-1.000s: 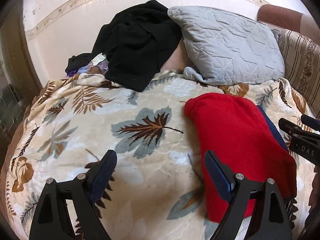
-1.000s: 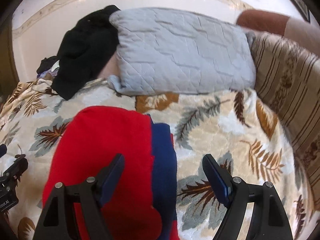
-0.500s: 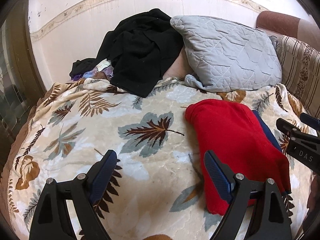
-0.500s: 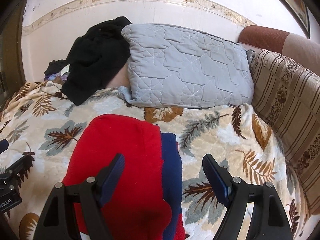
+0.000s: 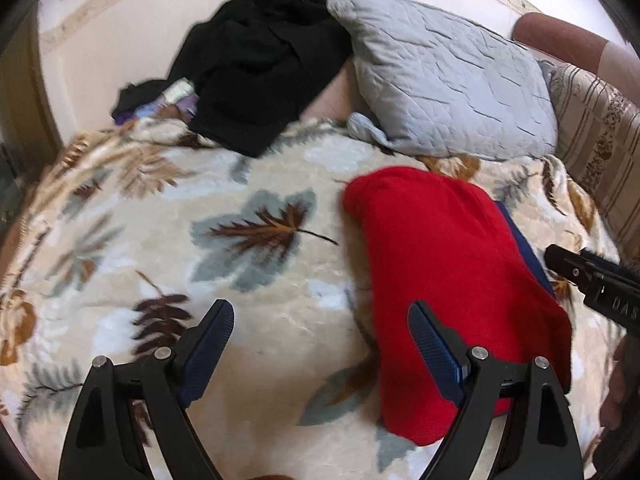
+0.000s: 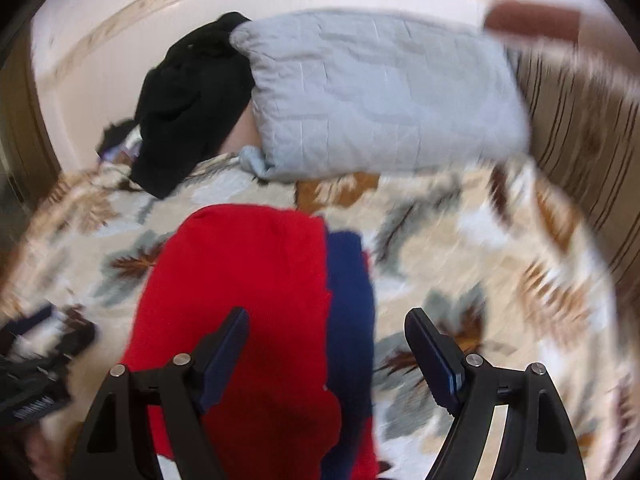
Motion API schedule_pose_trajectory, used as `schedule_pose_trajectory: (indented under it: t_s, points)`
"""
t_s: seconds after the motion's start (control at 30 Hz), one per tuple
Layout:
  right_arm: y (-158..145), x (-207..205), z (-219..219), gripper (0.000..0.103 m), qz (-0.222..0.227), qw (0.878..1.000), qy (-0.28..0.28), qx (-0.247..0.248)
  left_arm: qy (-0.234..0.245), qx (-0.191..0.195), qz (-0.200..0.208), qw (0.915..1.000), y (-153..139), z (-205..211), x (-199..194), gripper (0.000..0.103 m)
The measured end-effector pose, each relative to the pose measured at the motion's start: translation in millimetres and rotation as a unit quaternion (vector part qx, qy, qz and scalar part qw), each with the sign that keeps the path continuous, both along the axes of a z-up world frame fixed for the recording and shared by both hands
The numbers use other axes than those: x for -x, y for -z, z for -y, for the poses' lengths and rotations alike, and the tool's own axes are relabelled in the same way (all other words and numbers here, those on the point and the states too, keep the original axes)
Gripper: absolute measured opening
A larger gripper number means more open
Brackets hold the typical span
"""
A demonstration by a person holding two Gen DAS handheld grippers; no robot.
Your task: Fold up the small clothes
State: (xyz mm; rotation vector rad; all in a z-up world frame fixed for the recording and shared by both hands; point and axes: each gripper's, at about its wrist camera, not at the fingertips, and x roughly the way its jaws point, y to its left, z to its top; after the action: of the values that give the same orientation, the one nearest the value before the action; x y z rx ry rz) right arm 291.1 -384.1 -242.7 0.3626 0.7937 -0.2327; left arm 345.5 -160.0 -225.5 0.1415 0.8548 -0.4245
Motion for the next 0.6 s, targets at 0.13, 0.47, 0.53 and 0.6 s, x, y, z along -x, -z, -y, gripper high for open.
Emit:
schedule_pose_trajectory:
  t_s: [0.13, 0.47, 0.53, 0.6]
  points:
    - [26.7, -1.9, 28.7, 0.082, -0.016, 0.995, 0.006, -0.096, 0.015, 0.001, -0.018, 0.9997, 11.1, 8.4, -3.2, 0.089]
    - [82.8, -15.6, 68.4, 0.081, -0.037, 0.962, 0.004, -0.271, 0.051, 0.053, -0.048, 0.9961, 20.9, 14.8, -9.0, 0.089]
    - [83.2, -18.9, 66.1, 0.081, -0.034, 0.965, 0.001, -0.26, 0.054, 0.052, -0.047, 0.9961, 23.7, 17.5, -9.4, 0.089]
    - [73.7, -20.6, 59.6, 0.082, -0.033, 0.975, 0.009, -0.222, 0.05, 0.058, -0.047, 0.9959, 23.3, 17.1, -11.2, 0.089]
